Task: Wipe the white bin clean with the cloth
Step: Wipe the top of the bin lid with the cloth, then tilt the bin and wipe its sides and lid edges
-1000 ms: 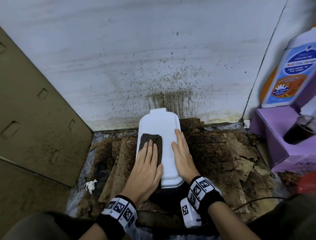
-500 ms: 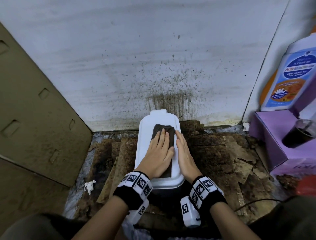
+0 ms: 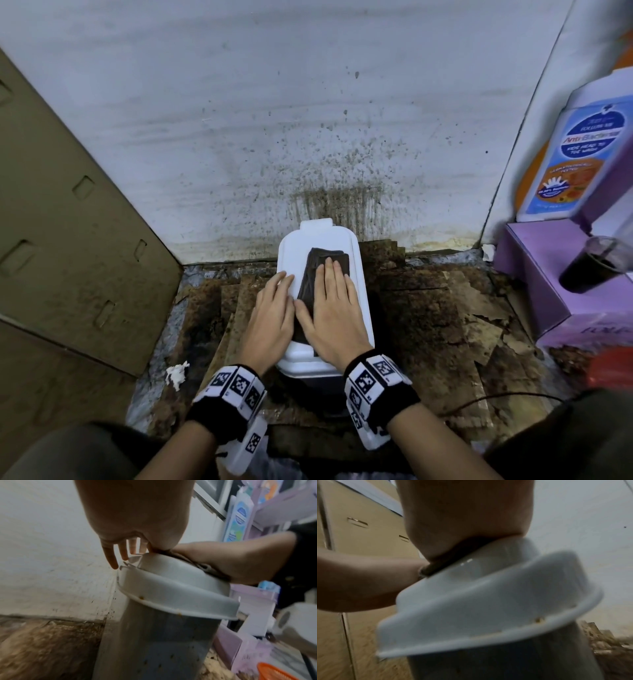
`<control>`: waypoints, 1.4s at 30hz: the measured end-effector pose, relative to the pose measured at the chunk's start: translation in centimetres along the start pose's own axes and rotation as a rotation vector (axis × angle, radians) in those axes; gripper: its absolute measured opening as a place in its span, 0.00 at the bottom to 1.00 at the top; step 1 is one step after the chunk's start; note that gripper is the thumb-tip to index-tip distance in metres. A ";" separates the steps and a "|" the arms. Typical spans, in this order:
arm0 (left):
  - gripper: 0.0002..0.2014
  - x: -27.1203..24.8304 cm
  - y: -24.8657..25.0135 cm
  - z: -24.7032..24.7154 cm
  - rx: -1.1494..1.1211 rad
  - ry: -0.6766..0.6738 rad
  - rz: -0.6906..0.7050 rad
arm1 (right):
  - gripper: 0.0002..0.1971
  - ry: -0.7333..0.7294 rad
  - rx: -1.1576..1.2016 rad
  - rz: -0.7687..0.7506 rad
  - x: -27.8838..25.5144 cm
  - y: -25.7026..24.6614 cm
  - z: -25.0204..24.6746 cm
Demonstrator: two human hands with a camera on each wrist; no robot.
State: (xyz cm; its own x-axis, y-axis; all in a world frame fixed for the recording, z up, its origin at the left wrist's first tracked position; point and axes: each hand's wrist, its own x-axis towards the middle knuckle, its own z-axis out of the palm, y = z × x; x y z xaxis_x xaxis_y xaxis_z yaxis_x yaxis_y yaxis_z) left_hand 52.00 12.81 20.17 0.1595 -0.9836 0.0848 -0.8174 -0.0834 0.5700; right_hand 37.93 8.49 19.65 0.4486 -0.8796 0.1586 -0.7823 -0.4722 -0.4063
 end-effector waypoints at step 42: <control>0.24 1.0 1.8 0.2 0.131 0.107 0.099 | 0.33 -0.037 1.392 0.427 0.0 4.9 0.7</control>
State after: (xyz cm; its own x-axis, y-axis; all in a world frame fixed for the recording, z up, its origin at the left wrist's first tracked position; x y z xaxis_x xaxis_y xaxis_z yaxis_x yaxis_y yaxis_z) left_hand 50.56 11.66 21.11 0.1269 -0.9660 0.2252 -0.8960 -0.0142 0.4439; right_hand 34.41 6.19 17.03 0.3210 -0.9236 -0.2093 0.1775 0.2758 -0.9447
